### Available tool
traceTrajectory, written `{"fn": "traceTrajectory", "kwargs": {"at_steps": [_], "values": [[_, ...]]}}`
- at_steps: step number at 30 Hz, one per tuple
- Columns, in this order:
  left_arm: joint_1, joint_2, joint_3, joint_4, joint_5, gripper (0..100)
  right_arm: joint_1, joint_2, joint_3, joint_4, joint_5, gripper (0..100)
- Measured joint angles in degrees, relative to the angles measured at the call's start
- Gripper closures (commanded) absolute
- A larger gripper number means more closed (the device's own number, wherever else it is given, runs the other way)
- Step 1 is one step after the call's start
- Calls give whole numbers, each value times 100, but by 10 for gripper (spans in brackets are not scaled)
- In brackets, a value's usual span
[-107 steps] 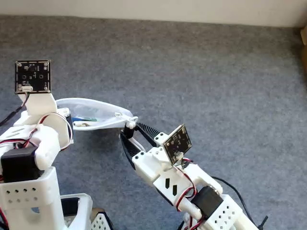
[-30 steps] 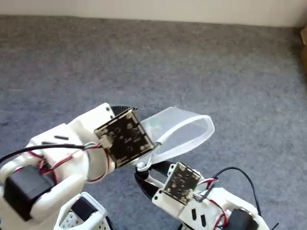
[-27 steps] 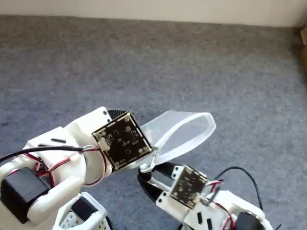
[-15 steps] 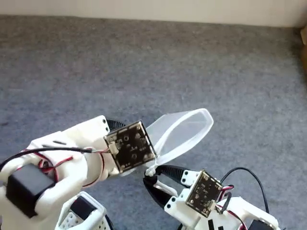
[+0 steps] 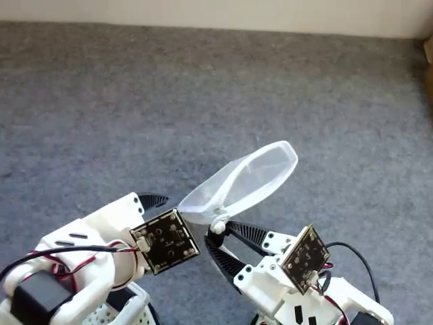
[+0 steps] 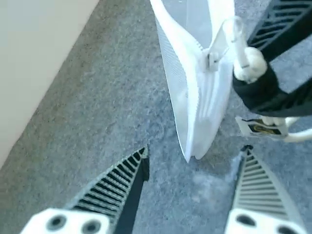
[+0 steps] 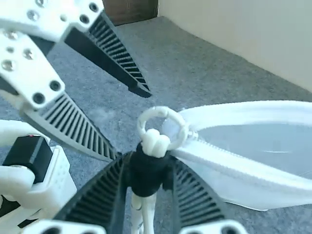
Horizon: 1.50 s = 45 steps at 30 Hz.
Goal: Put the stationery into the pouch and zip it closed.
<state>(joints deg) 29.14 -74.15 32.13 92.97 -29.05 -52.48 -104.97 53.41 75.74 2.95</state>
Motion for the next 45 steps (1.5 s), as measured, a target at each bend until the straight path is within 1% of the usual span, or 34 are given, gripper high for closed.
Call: {"fn": "traceTrajectory", "kwargs": {"at_steps": [3, 8, 13, 17, 25, 29, 31, 34, 38, 41, 45], "values": [[0, -176, 492, -396, 88, 719, 18, 0, 0, 0, -53, 994], [0, -352, 932, -958, 536, 720, 18, 0, 0, -18, -70, 994], [369, -387, 941, -1108, 686, 723, 18, 0, 0, -97, -70, 994], [431, -387, 1011, -1204, 870, 723, 44, 0, 0, -97, -70, 994], [448, -387, 1688, -2048, 1055, 725, 53, 0, 0, -97, -70, 994], [475, -334, 1811, -2356, 1275, 791, 62, 0, -18, -105, -70, 994], [501, -352, 1820, -2435, 1398, 832, 62, 0, -53, -114, -70, 994], [527, -352, 1820, -2514, 1468, 868, 53, 0, -62, -105, -88, 994], [519, -431, 1820, -2602, 1521, 880, 44, 0, -53, -105, -88, 994], [492, -888, 1864, -2602, 1538, 881, 62, 0, -53, -105, -88, 994], [545, -1767, 2013, -2602, 1538, 881, 396, 0, -53, -220, -88, 994]]}}
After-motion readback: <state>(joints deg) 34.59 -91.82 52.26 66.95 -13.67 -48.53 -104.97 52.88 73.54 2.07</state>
